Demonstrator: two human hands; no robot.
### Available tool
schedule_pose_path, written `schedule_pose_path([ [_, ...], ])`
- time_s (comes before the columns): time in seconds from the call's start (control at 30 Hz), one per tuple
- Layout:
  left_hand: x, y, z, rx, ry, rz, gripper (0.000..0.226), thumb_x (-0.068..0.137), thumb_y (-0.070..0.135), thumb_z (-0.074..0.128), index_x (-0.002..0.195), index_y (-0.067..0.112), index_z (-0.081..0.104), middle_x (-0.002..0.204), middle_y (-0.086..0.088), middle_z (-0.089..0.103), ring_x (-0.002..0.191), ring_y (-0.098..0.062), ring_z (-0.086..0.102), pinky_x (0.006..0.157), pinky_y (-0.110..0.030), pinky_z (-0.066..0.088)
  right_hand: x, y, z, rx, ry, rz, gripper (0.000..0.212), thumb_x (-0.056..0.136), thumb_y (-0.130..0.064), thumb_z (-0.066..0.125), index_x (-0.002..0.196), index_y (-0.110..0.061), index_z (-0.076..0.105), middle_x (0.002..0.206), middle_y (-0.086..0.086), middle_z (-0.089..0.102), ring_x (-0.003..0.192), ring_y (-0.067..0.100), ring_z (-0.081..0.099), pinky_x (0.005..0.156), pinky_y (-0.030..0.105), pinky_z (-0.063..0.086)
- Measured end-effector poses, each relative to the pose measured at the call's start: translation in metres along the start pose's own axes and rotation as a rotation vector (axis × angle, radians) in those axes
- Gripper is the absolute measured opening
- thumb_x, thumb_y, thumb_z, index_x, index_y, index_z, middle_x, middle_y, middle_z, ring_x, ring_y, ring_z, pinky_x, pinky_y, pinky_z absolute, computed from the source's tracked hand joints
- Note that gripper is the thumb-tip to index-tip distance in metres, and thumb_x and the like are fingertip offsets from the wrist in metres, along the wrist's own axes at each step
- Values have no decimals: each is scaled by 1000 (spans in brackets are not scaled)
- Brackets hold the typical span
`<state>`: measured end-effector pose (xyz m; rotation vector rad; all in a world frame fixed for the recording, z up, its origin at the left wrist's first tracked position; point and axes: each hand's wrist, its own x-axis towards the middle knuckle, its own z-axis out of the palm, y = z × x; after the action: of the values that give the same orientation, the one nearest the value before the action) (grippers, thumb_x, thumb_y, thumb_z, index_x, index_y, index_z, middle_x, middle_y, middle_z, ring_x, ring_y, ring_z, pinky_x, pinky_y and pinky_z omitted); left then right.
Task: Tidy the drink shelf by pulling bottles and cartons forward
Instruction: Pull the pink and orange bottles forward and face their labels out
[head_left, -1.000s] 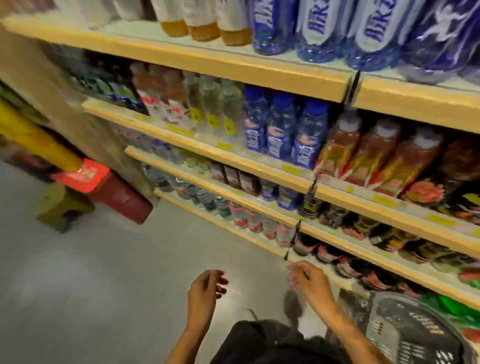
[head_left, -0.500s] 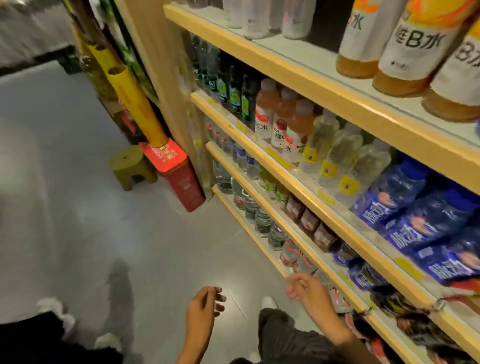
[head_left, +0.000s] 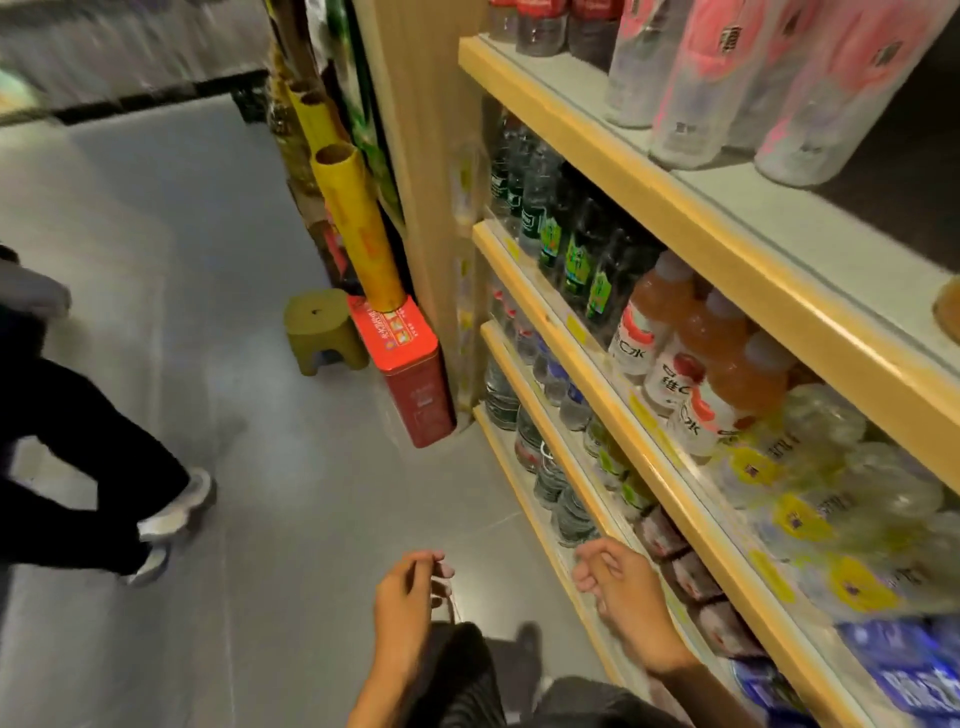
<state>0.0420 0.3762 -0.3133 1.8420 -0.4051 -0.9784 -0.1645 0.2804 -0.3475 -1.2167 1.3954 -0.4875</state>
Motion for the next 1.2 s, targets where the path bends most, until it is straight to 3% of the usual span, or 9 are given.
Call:
schedule_pose_path([
  [0.1, 46, 24, 3, 6, -66, 26, 26, 99, 0, 41, 88, 0, 65, 76, -15, 65, 54, -16, 56, 48, -20, 47, 28, -15, 10, -12, 93, 6, 19, 95, -4, 49, 85, -10, 64, 62, 0, 64, 55, 4, 59, 50, 12, 42],
  [0.2, 101, 49, 9, 91, -186, 94, 27, 100, 3, 42, 87, 5, 66, 80, -16, 68, 63, -21, 58, 56, -24, 48, 49, -32, 24, 0, 225, -9, 24, 94, 2, 51, 80, -11, 65, 60, 4, 65, 61, 19, 60, 64, 34, 49],
  [0.27, 138, 68, 13, 152, -298, 140, 28, 100, 6, 43, 86, 7, 67, 79, -14, 68, 64, -21, 58, 58, -25, 48, 55, -49, 36, -44, 394, -56, 24, 93, -2, 54, 74, -11, 68, 61, 7, 66, 58, 22, 63, 61, 39, 53],
  [0.37, 182, 98, 19, 237, -456, 207, 30, 100, 7, 43, 83, 10, 67, 76, -11, 68, 63, -22, 59, 60, -28, 49, 57, -76, 55, -107, 589, -79, 27, 93, -7, 55, 72, -1, 69, 62, 6, 66, 54, 17, 64, 56, 34, 54],
  [0.5, 211, 133, 34, 314, -659, 286, 31, 101, 6, 43, 81, 10, 67, 73, -8, 68, 61, -19, 58, 59, -25, 49, 53, -101, 70, 82, 780, 90, 15, 93, -1, 55, 86, -3, 67, 63, -11, 62, 52, -3, 59, 52, 6, 42],
  [0.7, 197, 166, 70, 312, -926, 406, 30, 100, 8, 44, 82, 13, 68, 71, -4, 69, 64, -18, 61, 63, -27, 50, 31, -128, 67, 127, 1008, 96, 20, 94, -3, 53, 83, -6, 70, 63, -13, 64, 56, -2, 61, 55, 7, 41],
  [0.8, 179, 176, 87, 312, -1002, 479, 29, 99, 10, 47, 81, 20, 67, 68, 1, 69, 66, -18, 64, 66, -32, 53, 17, -139, 56, 40, 1210, -25, 13, 85, 2, 62, 77, -4, 71, 67, 2, 71, 58, 9, 67, 53, 15, 49],
  [1.0, 147, 207, 107, 311, -1151, 638, 24, 100, 20, 47, 91, 24, 68, 80, 8, 71, 77, -11, 65, 70, -28, 51, -11, -160, 34, 535, 1163, -132, 13, 94, 6, 48, 95, 10, 60, 69, 18, 62, 53, 11, 59, 54, 17, 49],
  [1.2, 117, 271, 115, 206, -1176, 1014, 19, 97, 21, 49, 94, 27, 67, 80, 14, 69, 72, 3, 60, 63, -8, 41, -46, -224, 9, 327, 1325, -334, 13, 91, -12, 56, 96, -20, 65, 81, -1, 71, 80, 10, 67, 70, 16, 53],
])
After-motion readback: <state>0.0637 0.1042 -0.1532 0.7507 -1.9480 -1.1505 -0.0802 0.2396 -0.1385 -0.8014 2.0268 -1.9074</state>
